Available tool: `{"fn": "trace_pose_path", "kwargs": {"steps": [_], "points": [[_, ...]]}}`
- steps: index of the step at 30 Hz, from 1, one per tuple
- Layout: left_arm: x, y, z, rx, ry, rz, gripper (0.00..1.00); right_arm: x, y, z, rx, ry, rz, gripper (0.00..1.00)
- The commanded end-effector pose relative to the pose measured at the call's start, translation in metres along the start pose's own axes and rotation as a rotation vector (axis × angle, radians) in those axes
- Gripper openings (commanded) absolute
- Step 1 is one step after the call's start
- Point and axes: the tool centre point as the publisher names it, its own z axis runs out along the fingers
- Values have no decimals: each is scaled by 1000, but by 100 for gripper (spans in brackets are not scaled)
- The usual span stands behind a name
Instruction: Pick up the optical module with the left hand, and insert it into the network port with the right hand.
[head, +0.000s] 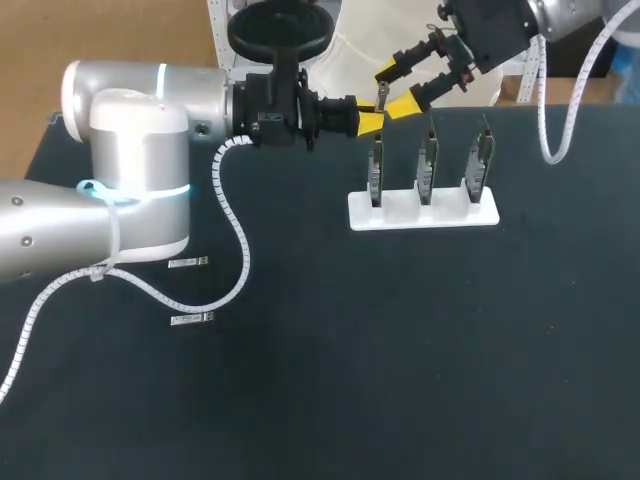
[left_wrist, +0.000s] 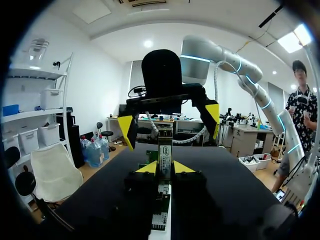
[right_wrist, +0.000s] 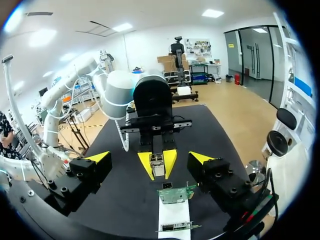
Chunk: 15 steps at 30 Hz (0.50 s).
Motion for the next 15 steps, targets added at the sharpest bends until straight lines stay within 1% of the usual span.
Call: {"fn": "trace_pose_path", "kwargs": {"steps": [1,15], "points": [[0,-3,0,-9,-3,2,0,0,5,0,231,-2,-2,100],[0,-3,0,-9,-3,2,0,0,3,2,185,18,-8,100]]}}
